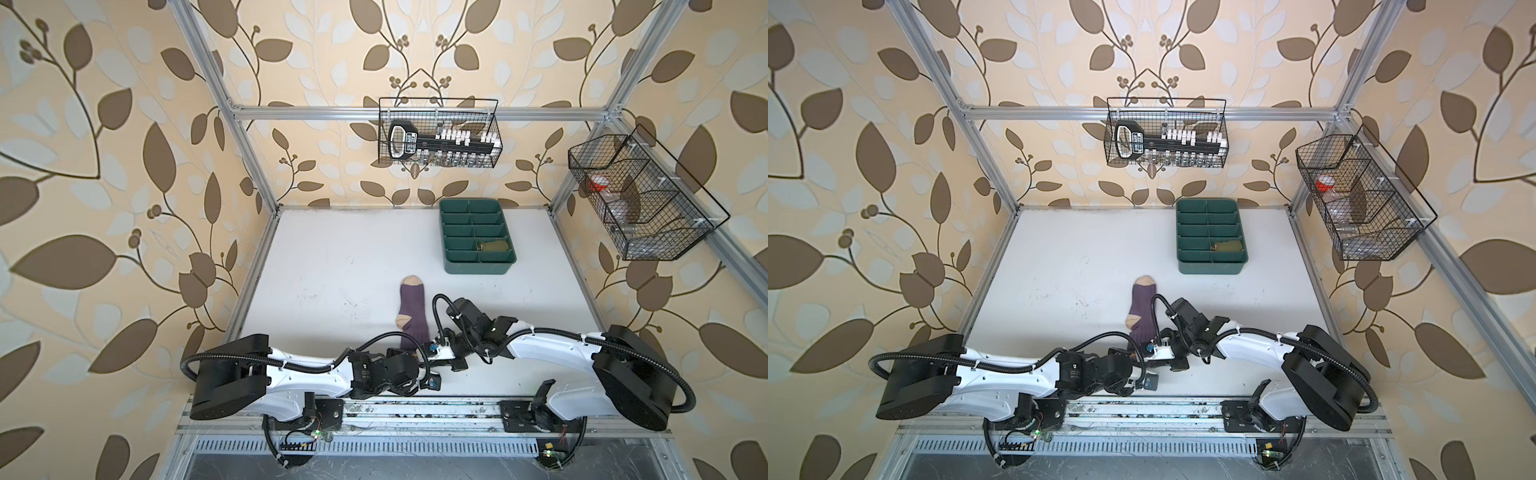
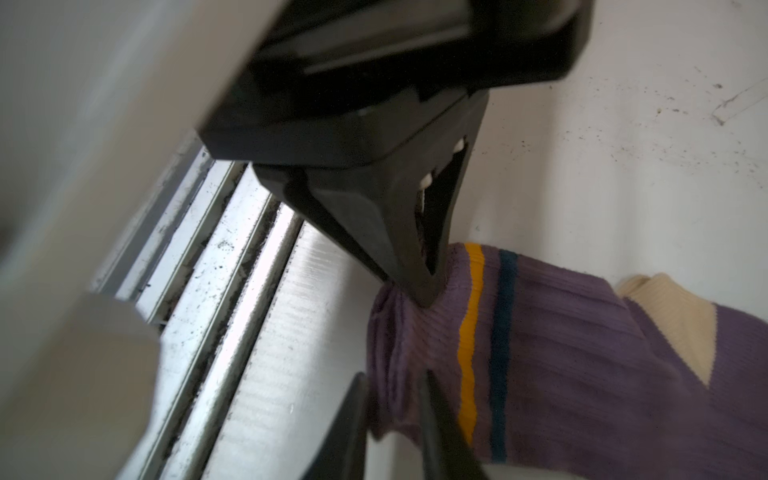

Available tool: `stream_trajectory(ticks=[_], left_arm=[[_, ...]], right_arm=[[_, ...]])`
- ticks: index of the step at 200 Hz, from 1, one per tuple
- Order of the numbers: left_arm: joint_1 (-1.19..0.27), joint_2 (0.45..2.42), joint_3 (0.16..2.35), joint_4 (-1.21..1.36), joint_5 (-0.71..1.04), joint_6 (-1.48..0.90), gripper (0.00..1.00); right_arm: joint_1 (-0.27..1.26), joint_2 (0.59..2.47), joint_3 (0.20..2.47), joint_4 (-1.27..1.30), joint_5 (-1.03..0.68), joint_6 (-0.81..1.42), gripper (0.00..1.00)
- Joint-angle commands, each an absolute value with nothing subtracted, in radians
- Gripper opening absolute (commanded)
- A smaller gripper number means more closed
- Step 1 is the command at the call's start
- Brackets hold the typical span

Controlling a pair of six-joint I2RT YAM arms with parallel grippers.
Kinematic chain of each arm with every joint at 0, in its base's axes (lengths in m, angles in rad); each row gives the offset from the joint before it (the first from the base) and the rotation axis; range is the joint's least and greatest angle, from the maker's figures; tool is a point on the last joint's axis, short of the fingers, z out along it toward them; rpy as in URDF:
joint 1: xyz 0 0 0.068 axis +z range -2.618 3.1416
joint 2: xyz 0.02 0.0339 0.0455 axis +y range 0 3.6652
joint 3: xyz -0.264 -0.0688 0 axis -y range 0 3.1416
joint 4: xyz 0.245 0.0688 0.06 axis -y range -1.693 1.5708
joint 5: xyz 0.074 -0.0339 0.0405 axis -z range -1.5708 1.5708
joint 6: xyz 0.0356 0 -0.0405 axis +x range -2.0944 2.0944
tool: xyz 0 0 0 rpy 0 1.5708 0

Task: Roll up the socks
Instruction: 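Grasp the folded cuff with the left gripper while the right gripper holds it, then open and withdraw the right gripper while the left gripper holds the cuff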

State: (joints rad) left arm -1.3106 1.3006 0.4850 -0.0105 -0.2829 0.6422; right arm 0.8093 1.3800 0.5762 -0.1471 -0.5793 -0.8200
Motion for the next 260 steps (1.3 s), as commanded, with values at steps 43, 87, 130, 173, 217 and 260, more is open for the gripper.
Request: stream_trajectory(ticks=[43,87,130,173,217,260], left_arm=[[-1.319,1.338,0.572,-0.069,-0.204,0.506,0.00],[-1.319,1.419,0.623,-0.080,-0.134,0.436,0.00],[-1.319,1.560,0.672,-0.108,-0.039,0.386,0.00],[-1.260,1.600,0.727,-0.218,0.231,0.398,0.00],[-1.112,1.707,0.834,-0.390,0.564,0.380,0.00],[-1.031,1.720,0.821,-0.333,0.636,0.313,0.00]], right_arm=[[0.817,1.101,0.590,-0.304,-0.424,-0.913,0.60],[0.792,0.717,0.513,-0.347,-0.021,-0.936,0.62],[0.749,0.430,0.470,-0.402,0.266,-1.060,0.66],[0.736,0.275,0.483,-0.563,0.065,-1.143,0.64],[0.755,0.248,0.529,-0.684,-0.160,-1.299,0.60],[0.882,0.285,0.541,-0.746,-0.174,-1.344,0.57]])
